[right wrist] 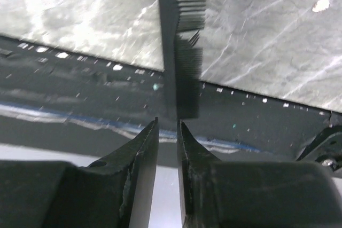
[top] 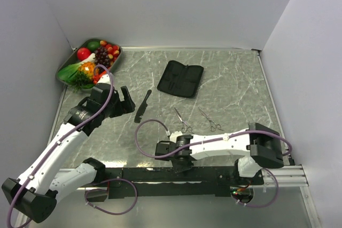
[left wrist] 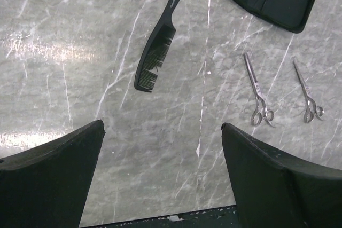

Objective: Sort the hair-cutting tools

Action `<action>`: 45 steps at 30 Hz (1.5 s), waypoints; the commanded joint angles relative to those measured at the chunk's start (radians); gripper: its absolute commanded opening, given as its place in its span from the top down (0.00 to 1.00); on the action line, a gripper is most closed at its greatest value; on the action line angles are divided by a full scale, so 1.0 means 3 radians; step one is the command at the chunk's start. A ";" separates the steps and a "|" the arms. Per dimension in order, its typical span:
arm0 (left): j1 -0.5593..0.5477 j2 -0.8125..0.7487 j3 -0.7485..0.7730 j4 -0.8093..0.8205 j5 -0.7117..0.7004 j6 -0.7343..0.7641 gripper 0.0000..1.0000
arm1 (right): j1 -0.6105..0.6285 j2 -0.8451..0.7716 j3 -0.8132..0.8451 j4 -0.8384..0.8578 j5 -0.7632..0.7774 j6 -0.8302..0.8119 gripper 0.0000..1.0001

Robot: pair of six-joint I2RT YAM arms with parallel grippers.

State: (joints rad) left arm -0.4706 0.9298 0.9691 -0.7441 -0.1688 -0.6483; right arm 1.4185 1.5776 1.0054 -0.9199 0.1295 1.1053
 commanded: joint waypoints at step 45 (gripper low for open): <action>0.0009 0.0158 -0.0035 0.0082 0.0113 0.0044 0.03 | 0.0145 0.0054 -0.0657 0.0673 -0.0186 0.0381 0.50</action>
State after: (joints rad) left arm -0.4706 0.9730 0.9367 -0.7433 -0.1429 -0.6395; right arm 1.4532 1.5707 0.8631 -0.7879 0.0906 1.1831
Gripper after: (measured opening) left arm 0.969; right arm 0.526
